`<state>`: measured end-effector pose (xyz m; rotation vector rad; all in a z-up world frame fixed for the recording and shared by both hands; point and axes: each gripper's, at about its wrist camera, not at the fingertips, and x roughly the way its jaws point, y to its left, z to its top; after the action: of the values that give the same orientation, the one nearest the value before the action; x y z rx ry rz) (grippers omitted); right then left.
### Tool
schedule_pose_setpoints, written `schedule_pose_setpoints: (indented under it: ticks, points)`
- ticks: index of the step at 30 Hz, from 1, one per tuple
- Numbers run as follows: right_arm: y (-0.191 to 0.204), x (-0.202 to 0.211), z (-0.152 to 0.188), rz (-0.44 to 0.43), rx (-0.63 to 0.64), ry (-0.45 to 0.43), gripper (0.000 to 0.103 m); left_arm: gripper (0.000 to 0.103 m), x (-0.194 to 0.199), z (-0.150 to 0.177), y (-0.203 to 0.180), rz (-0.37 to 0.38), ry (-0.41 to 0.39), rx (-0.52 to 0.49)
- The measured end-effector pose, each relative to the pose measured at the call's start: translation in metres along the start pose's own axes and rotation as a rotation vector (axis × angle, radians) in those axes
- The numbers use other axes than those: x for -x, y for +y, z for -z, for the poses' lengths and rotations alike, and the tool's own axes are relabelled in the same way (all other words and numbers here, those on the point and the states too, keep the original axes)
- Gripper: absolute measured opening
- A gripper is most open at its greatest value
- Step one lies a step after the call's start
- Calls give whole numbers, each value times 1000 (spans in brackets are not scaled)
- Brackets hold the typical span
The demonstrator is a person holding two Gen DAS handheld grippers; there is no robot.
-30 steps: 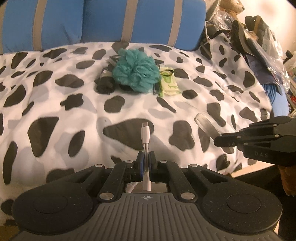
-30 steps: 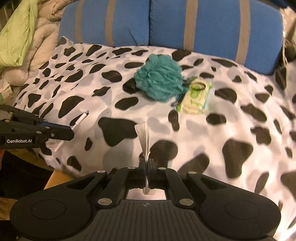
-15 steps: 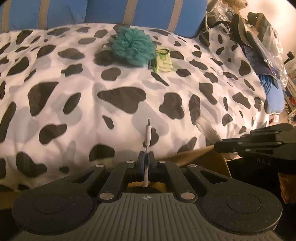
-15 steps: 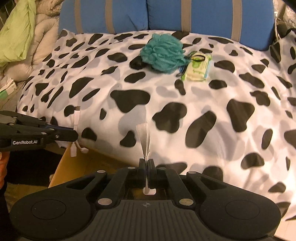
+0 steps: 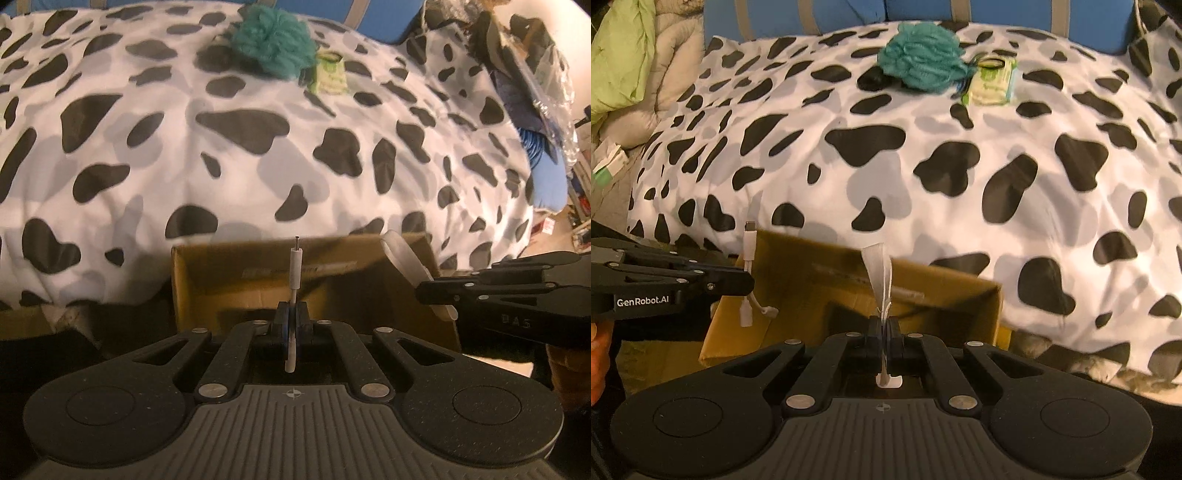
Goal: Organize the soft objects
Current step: 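Carry the cable and strap into the box and open both tools, then move both tools back from the box toward the bath puff and wipes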
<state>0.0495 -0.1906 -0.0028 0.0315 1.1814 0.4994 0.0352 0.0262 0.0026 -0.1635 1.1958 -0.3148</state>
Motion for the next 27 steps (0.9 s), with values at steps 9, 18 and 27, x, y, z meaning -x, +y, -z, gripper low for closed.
schedule_pose_setpoints:
  ticks: [9, 18, 27]
  points:
    - [2, -14, 3, -12, -1, 99, 82, 52, -17, 4, 0, -93, 104, -33]
    - [-6, -14, -4, 45, -27, 93, 99, 57, -19, 2, 1, -131, 109, -16]
    - [-5, -10, -7, 69, -24, 56, 100, 57, -17, 0, 2, -139, 96, -10]
